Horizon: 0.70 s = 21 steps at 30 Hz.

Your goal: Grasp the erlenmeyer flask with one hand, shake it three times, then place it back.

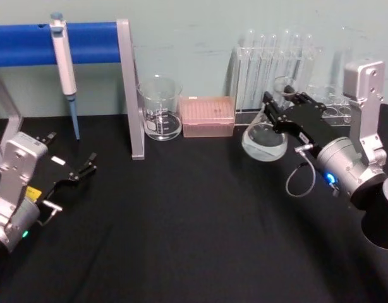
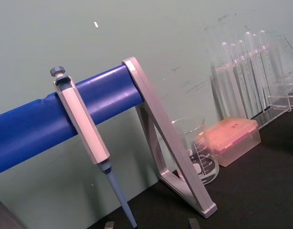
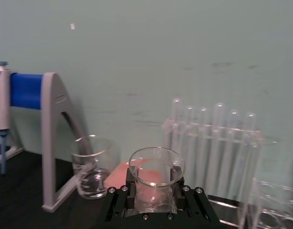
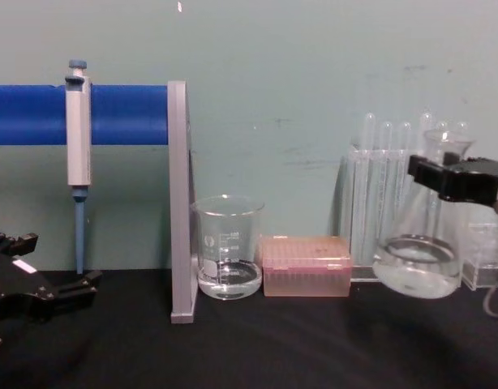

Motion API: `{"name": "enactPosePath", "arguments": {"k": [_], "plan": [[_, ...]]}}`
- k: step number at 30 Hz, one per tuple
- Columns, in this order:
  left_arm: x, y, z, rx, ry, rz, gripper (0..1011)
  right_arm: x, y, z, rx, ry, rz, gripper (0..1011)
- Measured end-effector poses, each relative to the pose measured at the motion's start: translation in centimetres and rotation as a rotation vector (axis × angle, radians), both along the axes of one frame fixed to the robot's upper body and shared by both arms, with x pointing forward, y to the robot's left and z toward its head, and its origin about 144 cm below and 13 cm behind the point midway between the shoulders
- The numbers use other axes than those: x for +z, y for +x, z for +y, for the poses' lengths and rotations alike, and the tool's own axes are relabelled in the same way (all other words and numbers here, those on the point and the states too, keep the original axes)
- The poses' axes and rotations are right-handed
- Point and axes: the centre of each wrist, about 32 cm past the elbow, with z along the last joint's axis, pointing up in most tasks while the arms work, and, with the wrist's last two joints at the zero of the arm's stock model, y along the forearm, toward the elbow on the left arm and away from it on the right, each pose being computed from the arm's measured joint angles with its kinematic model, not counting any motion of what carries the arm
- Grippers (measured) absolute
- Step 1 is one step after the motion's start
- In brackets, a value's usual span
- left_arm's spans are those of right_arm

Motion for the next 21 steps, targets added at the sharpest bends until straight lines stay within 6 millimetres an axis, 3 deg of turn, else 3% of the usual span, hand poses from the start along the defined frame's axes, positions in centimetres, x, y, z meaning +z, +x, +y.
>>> {"name": "enactPosePath", "arguments": {"k": [21], "plan": [[0.00, 0.00, 0.00, 0.000, 0.000, 0.000, 1001, 0.18, -0.58, 0.77, 0.300, -0.050, -0.004, 450]]}}
